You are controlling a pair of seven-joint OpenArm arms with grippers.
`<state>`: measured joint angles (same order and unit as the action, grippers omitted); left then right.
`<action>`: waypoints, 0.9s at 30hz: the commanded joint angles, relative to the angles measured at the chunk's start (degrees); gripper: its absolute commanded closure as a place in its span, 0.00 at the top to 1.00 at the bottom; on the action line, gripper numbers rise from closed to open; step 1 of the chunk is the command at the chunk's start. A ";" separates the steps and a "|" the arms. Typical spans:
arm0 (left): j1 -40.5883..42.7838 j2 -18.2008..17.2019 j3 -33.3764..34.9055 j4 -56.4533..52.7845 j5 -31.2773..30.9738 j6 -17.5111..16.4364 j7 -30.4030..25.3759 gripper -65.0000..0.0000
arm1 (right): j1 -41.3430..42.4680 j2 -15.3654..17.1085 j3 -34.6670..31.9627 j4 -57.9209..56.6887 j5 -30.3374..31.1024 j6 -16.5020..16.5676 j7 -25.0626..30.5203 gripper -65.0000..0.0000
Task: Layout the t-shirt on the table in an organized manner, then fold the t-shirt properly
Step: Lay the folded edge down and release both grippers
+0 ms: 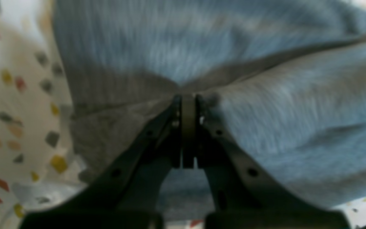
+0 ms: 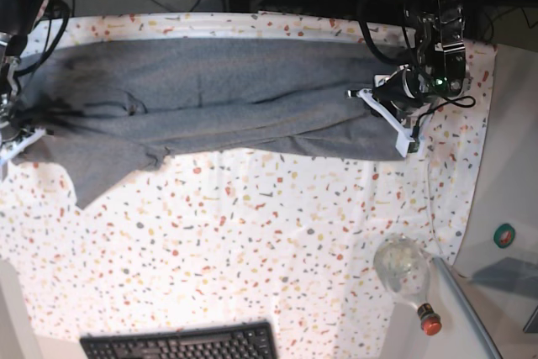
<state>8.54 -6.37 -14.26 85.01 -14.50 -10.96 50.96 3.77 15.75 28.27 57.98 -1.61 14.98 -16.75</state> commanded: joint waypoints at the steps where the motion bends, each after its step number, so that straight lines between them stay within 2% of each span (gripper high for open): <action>1: -0.58 -0.71 -0.38 0.04 -0.14 -0.07 -1.60 0.00 | 1.64 1.88 0.26 -1.40 -0.20 -0.61 1.59 0.00; 4: -0.58 -0.79 -0.46 0.48 -0.14 -0.07 -1.95 0.00 | 3.22 3.72 0.43 -6.24 -0.20 -0.70 3.79 0.00; 7: 1.27 -0.62 -0.55 6.55 -0.31 -0.07 -1.86 0.00 | 1.55 3.72 0.96 0.27 -0.20 -0.70 2.91 0.00; 9: 2.76 -0.35 -1.69 11.56 -0.31 -0.07 -1.86 0.00 | -2.23 1.79 2.01 11.61 0.07 -0.70 -0.35 0.00; 11: 4.43 -0.09 -4.33 15.87 -0.31 -0.07 -1.86 0.00 | -3.55 -1.81 1.49 23.12 -0.02 -0.70 -5.18 0.00; 13: 5.93 1.05 -6.88 20.00 -1.19 -0.07 -1.77 0.00 | -2.14 -4.19 -0.27 28.31 -0.02 -0.70 -10.54 0.00; 14: 6.81 1.23 -8.64 21.14 -2.77 -0.07 -1.77 0.00 | 0.05 -4.54 -2.21 28.22 -0.02 -0.70 -12.65 0.04; 16: 8.74 1.14 -12.68 22.20 -8.75 -0.07 -1.77 0.00 | 4.01 -4.89 -5.28 25.15 -0.02 -0.70 -15.29 0.38; 17: 9.71 0.88 -15.32 22.02 -13.23 -0.16 -1.77 0.00 | 5.94 -4.89 -6.87 22.24 0.07 -0.70 -15.64 0.51; 18: 10.85 0.53 -18.22 21.49 -17.81 -0.16 -1.77 0.00 | 8.23 -4.98 -8.36 19.17 0.07 -0.70 -15.64 0.57; 22: 15.68 -3.78 -24.73 20.09 -31.17 -0.16 -1.77 0.00 | 17.28 -5.07 -11.17 2.64 0.07 -1.14 -13.27 0.59; 25: 18.15 -5.80 -28.16 20.17 -33.89 -0.16 -1.86 0.00 | 22.65 -5.07 -11.44 -10.90 -0.28 -1.93 -7.03 0.60; 27: 19.03 -6.42 -30.53 20.09 -34.07 -0.16 -1.86 0.00 | 25.72 -4.89 -11.52 -18.46 -0.28 -4.21 -4.13 0.60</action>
<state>27.09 -11.79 -44.16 104.18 -48.10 -10.81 50.17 28.05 9.65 16.62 38.13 -1.72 11.27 -21.45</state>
